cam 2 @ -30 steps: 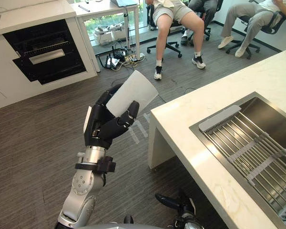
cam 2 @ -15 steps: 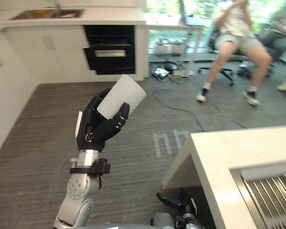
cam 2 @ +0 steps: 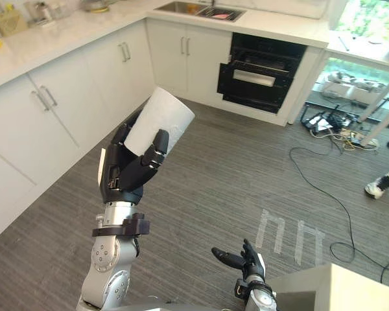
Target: Walk over to the sink, pick up the cup, carry it to the dishwasher, place the cup inside the dishwasher, then close the dishwasher door
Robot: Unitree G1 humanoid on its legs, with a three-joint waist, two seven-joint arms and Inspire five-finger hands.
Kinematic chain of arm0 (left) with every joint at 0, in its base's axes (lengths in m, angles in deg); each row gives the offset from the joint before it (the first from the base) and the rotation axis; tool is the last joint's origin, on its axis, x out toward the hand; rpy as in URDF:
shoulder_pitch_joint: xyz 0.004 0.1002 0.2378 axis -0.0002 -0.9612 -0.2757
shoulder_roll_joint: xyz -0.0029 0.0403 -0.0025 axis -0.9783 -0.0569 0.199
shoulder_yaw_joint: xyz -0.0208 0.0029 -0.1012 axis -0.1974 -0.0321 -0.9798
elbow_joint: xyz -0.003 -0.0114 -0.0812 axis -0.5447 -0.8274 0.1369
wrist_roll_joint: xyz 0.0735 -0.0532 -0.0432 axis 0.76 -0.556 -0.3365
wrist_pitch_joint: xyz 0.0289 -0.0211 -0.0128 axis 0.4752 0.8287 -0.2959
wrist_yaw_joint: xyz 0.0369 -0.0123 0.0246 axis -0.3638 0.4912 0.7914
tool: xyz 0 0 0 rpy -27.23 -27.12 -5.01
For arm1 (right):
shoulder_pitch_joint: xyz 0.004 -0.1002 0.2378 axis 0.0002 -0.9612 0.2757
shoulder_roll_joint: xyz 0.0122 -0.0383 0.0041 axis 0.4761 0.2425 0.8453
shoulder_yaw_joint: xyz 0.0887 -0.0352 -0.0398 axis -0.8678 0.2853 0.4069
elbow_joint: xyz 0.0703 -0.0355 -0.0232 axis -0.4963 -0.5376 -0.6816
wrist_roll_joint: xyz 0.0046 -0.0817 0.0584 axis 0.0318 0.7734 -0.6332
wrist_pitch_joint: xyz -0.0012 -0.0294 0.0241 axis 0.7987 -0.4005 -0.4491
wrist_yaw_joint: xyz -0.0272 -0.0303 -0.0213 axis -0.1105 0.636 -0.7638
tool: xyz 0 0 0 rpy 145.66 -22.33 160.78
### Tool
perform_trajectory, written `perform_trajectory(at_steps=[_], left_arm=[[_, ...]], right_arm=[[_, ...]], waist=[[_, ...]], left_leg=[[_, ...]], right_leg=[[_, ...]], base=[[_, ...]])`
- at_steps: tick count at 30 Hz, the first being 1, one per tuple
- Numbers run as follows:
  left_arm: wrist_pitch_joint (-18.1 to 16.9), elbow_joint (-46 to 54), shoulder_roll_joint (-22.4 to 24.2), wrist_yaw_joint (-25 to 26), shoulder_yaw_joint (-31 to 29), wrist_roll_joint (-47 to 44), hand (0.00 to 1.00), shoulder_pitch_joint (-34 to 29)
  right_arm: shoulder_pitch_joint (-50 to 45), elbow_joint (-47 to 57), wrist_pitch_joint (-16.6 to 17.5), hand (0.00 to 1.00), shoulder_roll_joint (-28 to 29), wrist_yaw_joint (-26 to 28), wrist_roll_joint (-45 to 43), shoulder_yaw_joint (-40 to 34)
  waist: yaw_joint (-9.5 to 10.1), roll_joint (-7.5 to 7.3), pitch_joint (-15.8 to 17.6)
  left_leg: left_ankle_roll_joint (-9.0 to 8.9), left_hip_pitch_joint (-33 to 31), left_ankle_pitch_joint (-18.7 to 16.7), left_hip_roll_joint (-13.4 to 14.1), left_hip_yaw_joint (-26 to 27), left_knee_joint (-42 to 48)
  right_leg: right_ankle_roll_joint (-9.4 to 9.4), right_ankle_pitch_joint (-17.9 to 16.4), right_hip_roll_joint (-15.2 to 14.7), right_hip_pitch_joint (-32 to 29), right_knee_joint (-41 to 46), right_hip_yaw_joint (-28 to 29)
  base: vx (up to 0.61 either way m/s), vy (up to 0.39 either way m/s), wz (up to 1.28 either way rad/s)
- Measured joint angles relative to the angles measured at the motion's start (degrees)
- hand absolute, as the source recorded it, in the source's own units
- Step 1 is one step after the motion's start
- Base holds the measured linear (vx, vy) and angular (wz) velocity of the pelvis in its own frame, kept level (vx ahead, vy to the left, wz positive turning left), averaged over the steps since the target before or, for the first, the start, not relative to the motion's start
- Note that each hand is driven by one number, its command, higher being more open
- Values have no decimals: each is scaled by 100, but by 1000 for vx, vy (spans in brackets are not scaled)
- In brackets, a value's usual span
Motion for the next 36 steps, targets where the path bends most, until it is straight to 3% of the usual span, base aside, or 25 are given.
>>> perform_trajectory(at_steps=[4,11,12,27,33,35,36], left_arm=[[18,-99,-22,-60,11,-14,0,-88],[19,-92,-98,-162,54,-14,0,-299],[18,-40,-183,-158,-28,-15,0,-579],[19,-115,-108,-165,-365,-119,0,-580],[20,-119,-91,-156,-614,-226,0,-583],[21,-118,-94,-158,-577,-225,0,-582],[20,-109,-99,-171,-513,-223,0,-575]], right_arm=[[-1,-146,-43,100,-2,4,217,9],[66,-395,-60,100,-98,-6,332,18],[188,-779,-94,100,-202,-17,461,6],[209,-762,-96,100,-187,-225,446,-12],[466,-405,-98,100,-198,-414,470,-53],[475,-246,-91,100,-234,-458,523,-102],[500,-221,-95,100,-241,-484,576,-191]], waist=[[-8,-2,-2],[-109,-8,-13],[-270,53,-287],[-156,35,-243],[-84,38,-90],[-119,45,-62],[-169,15,7]], left_leg=[[9,281,210,-114,25,-508],[-35,437,589,-83,29,-1100],[42,532,1295,-48,11,-1928],[30,411,1276,-71,-118,-1890],[19,-51,580,50,213,-929],[43,-91,330,15,286,-741],[108,-21,169,-76,298,-670]], right_leg=[[6,29,-52,53,-45,105],[-103,161,71,-18,-207,266],[-155,441,238,-224,-387,373],[-146,441,212,-223,-488,189],[-81,400,213,-420,-449,542],[-4,127,101,-589,-12,615],[91,-174,-58,-733,558,641]], base=[[10,22,-2],[-28,-57,-4],[0,0,0],[3,0,5],[50,20,-31],[139,70,-18],[169,108,-1]])
